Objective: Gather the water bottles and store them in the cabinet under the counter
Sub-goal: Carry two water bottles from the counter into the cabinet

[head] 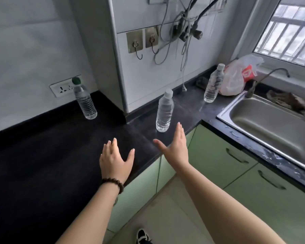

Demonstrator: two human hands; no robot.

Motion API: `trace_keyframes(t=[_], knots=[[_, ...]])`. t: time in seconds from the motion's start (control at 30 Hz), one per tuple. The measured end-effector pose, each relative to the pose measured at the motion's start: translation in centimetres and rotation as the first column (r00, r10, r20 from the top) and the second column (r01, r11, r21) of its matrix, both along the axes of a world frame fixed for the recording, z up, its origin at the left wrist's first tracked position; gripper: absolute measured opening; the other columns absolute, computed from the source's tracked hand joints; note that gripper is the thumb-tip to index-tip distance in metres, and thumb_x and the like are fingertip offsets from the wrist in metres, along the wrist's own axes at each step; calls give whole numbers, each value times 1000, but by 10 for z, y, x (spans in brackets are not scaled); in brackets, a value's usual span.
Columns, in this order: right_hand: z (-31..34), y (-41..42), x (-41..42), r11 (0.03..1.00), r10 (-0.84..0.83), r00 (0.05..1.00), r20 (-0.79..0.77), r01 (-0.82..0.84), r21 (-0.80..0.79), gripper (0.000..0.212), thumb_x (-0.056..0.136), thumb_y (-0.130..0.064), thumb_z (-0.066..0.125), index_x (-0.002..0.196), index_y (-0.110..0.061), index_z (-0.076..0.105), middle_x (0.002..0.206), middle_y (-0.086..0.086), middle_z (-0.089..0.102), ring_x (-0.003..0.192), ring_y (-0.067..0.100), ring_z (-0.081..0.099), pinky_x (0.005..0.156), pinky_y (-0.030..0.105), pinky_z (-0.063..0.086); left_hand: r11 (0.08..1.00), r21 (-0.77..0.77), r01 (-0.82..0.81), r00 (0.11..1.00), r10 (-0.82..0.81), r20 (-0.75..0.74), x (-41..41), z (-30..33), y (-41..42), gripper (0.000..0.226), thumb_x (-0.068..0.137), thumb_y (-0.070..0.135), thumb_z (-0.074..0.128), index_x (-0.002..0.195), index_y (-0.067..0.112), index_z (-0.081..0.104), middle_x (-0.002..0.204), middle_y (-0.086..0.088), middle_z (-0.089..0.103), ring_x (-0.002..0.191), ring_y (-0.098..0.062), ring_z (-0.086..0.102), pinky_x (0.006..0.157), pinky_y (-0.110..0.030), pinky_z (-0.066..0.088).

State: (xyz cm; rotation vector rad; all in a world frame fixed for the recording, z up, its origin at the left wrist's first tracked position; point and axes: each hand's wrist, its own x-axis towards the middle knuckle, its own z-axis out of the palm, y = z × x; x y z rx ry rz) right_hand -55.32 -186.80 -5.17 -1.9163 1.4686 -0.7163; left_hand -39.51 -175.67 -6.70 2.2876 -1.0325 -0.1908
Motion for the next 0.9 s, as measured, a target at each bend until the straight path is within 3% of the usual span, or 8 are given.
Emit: trace_keyframes(t=[0.33,0.43,0.53,0.9], knots=[[2,-118,60,984,-169,978,121,160,80,122,66,-59,77,153,-19,2,161,-2,14,147,16,15,115,41,28,1000,22,-15,1000,15,-22,54,-5,-97,80,88,48,60,149,6,29,154,-18,31,145,-30,23,116,-47,23],[-1,-133,68,976,-205,960,189,186,114,106,70,-50,80,150,-23,16,153,-5,33,138,18,35,104,41,39,999,19,-39,998,39,-47,59,-6,-114,80,88,48,59,150,7,27,155,-18,30,146,-29,21,116,-46,22],[-4,-144,69,966,-232,955,183,204,159,81,76,-42,77,140,-27,28,133,-3,54,117,23,55,89,36,45,998,-15,-68,994,66,-86,59,-5,-127,79,89,46,60,150,8,26,156,-16,28,147,-26,18,117,-42,20],[-6,-164,70,985,-150,987,62,143,101,71,76,-46,74,130,-25,34,117,-2,62,102,24,61,80,33,43,948,-249,-197,974,161,-158,78,-2,-145,75,86,36,68,146,7,33,150,-15,37,140,-28,32,112,-47,35]])
